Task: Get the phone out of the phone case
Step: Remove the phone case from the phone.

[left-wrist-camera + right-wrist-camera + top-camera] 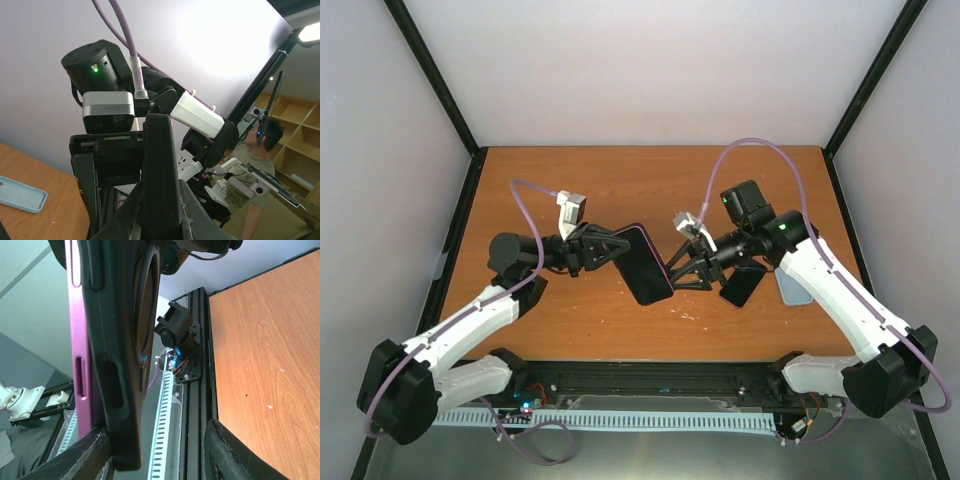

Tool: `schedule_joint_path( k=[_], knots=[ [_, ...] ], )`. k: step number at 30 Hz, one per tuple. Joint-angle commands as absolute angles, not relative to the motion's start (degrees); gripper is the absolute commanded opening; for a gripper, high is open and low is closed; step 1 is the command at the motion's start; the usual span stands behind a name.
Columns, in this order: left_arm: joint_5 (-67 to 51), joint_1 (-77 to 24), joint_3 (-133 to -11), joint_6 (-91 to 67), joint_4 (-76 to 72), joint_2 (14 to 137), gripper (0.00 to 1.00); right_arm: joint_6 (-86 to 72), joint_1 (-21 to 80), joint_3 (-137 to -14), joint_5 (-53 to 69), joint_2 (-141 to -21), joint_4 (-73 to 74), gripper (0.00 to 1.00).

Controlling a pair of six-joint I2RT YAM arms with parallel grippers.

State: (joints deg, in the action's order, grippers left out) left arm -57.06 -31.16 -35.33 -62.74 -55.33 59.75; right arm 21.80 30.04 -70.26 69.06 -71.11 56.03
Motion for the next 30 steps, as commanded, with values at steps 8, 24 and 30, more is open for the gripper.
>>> schedule_joint_path(
  k=[8, 24, 30],
  knots=[
    [-55.28, -33.93, -35.63, -64.33, -62.08, 61.73, 0.00, 19.86, 32.24, -76.47, 69.94, -77.05, 53.00, 0.38],
    [-55.67, -40.25, -38.95, -60.09, -59.21, 69.50, 0.00, 16.38, 32.17, -78.33, 72.32, -80.09, 51.42, 0.15],
    [-49.13, -40.01, -40.51, -50.66, -43.96, 67.16, 0.02, 14.93, 28.89, -75.17, 69.31, -78.66, 49.84, 0.03]
  ],
)
